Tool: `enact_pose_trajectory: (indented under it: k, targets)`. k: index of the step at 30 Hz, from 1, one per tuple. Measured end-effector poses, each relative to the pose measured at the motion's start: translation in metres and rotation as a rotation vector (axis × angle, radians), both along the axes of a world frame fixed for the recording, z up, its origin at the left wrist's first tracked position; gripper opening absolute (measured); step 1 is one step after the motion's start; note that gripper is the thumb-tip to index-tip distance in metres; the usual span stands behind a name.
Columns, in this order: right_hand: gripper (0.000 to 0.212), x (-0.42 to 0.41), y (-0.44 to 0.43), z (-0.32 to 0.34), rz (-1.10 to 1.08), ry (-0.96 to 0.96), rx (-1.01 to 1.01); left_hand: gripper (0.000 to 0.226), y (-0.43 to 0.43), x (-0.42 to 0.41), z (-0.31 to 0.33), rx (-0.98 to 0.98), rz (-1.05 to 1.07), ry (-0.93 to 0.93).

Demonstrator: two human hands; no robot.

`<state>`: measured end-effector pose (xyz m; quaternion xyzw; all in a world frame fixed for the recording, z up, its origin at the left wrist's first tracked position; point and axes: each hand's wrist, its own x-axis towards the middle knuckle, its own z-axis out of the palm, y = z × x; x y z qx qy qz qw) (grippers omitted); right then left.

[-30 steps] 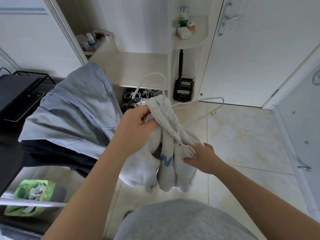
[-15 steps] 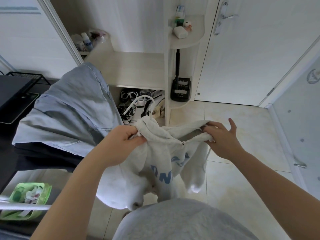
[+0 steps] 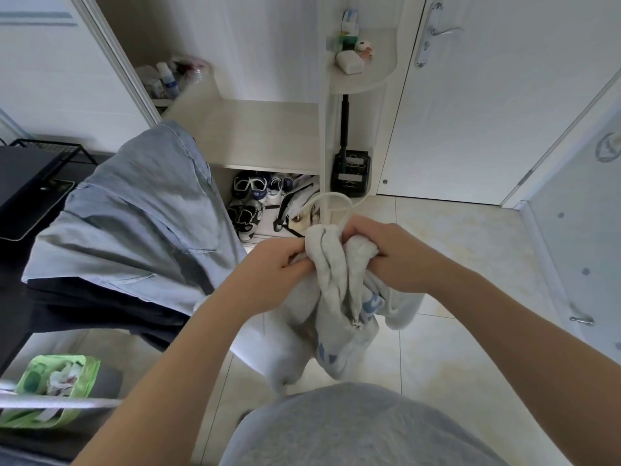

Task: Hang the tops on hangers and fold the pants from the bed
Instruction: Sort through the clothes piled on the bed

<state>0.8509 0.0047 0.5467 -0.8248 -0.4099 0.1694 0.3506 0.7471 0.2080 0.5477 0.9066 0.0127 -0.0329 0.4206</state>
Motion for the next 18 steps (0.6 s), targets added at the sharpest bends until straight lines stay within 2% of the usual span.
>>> enact_pose_trajectory:
  k: [3,8,12,14,15,18]
  targets:
    - [0.032,0.007,-0.007,0.005,-0.009,0.104,0.066,0.018,0.013,-0.002,0.003,-0.025,-0.008,-0.061]
    - [0.029,0.017,-0.017,0.008,0.049,0.185,0.017,0.025,0.032,-0.001,0.0,-0.012,0.102,-0.128]
    - [0.034,0.029,-0.036,0.017,0.079,0.3,-0.011,0.019,0.064,-0.001,-0.007,0.05,0.35,-0.16]
    - [0.027,0.029,-0.042,0.019,0.071,0.36,-0.032,0.018,0.073,-0.002,-0.011,0.052,0.418,-0.178]
    - [0.029,0.028,-0.04,0.018,0.053,0.342,-0.048,0.018,0.071,-0.001,-0.012,0.048,0.42,-0.189]
    - [0.058,0.026,-0.025,0.015,-0.035,0.249,-0.049,0.016,0.054,0.008,-0.015,0.008,0.395,-0.214]
